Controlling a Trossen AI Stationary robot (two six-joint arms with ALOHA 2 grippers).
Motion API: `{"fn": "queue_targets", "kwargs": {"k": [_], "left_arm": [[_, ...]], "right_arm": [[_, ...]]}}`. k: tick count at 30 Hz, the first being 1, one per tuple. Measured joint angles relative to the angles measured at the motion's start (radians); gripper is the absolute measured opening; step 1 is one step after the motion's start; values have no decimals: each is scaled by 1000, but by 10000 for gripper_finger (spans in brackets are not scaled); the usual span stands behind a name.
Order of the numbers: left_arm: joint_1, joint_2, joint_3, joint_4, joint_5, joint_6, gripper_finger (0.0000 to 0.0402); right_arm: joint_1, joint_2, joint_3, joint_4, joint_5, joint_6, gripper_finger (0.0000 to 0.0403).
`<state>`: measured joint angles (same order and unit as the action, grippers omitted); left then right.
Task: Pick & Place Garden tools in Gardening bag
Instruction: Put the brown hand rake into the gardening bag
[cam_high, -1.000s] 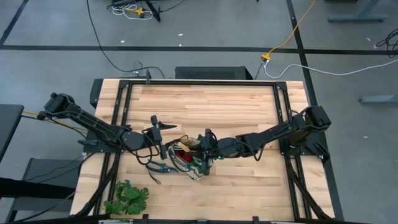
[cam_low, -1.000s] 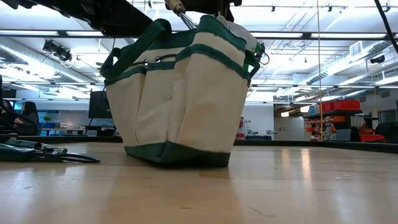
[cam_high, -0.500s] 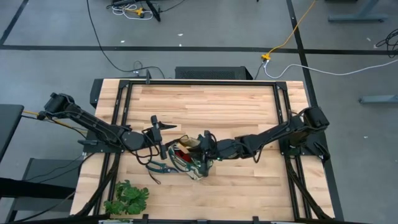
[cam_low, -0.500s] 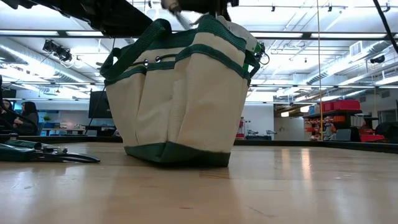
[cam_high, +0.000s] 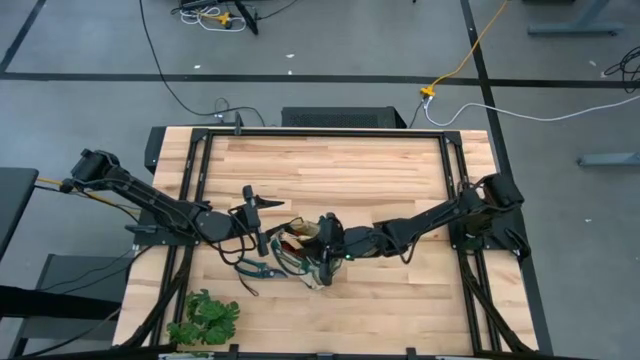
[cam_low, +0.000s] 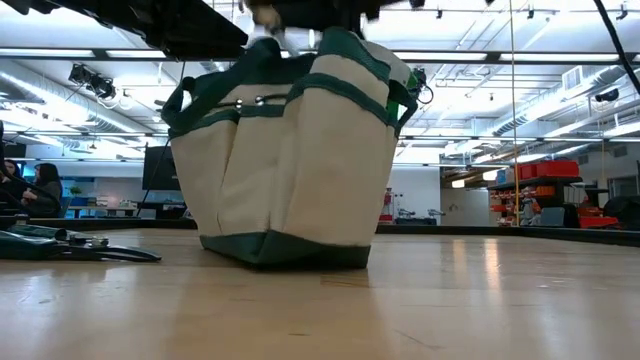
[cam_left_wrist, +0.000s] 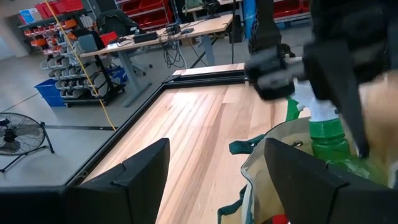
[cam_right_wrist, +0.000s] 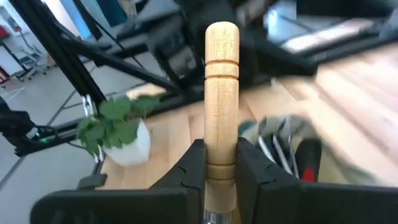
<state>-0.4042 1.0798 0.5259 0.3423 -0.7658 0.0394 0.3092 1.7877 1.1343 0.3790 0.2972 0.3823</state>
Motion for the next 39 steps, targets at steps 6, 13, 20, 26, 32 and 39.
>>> {"fn": "queue_targets", "kwargs": {"k": [6, 13, 20, 26, 32, 39], "left_arm": [[0, 0, 0, -3, 0, 0, 270], [0, 0, 0, -3, 0, 0, 270], [0, 0, 0, -3, 0, -1, 270], [0, 0, 0, -3, 0, -1, 270], [0, 0, 0, -3, 0, -1, 270], [0, 0, 0, -3, 0, -1, 270]], "right_arm": [[0, -55, 10, -47, 67, -73, 43], [3, -41, 9, -135, 78, 25, 43], [20, -39, 9, -140, 78, 44, 42], [32, -27, 9, -127, 80, 77, 42], [42, -13, 10, -125, 80, 99, 42], [42, -13, 10, -127, 79, 115, 43]]}}
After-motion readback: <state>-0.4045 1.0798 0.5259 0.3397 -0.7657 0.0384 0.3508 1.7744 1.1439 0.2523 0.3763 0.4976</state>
